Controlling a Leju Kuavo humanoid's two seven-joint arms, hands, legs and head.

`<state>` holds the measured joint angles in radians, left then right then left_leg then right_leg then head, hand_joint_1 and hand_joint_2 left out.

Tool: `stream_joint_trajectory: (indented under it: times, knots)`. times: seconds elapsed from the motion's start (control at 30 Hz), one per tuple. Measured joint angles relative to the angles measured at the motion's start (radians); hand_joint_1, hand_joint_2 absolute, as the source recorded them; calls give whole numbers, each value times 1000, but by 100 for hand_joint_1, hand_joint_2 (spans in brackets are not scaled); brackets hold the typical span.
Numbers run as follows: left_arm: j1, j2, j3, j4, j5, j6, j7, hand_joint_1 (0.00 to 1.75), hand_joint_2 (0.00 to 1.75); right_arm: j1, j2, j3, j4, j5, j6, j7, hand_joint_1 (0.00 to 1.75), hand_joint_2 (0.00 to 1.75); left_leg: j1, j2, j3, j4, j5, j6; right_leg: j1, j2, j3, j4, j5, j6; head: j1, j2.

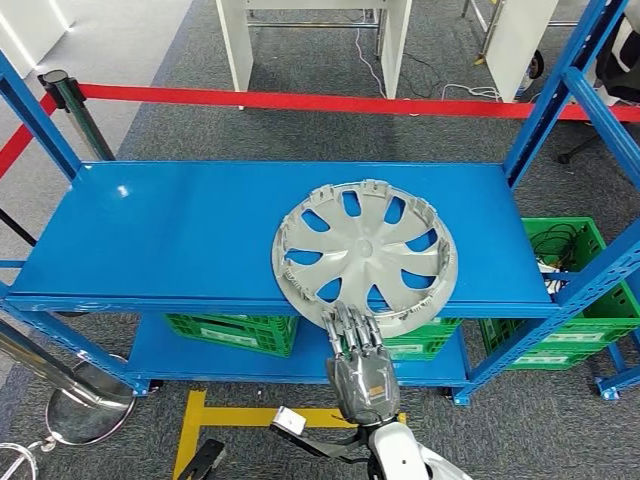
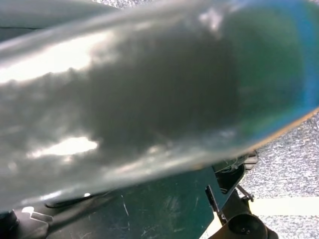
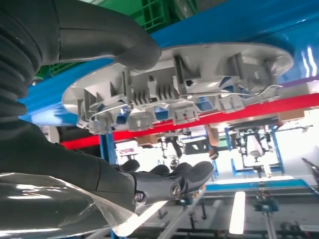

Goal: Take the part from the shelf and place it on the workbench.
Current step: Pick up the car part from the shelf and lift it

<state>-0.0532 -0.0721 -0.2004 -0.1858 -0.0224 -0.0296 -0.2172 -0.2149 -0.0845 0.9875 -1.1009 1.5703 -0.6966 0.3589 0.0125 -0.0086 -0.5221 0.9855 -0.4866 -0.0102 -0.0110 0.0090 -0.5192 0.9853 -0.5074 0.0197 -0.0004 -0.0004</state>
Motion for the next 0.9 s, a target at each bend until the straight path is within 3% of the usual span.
stream_joint_trajectory:
  times: [0.13,0.33,0.5,0.9]
  knots:
    - [-6,0,-2,0,-4,-8,6,0,0,-69,-5,130,28,0,0,121,0,175,0,0,0,0,0,0,0,0,0,0,0,0,0,0]
    - [-9,1,-4,0,-4,-9,8,0,0,-100,-5,203,69,-4,0,94,0,175,0,-1,0,0,0,0,0,0,0,0,0,0,0,0]
    - [-9,1,-4,0,-2,-9,8,0,0,-104,-5,211,112,-2,0,33,0,175,0,-1,0,0,0,0,0,-1,0,0,0,0,0,0]
    - [-9,1,-5,0,-6,-10,9,0,0,-125,15,219,213,-1,0,16,0,175,0,-1,0,0,0,0,0,-1,0,0,0,0,0,0]
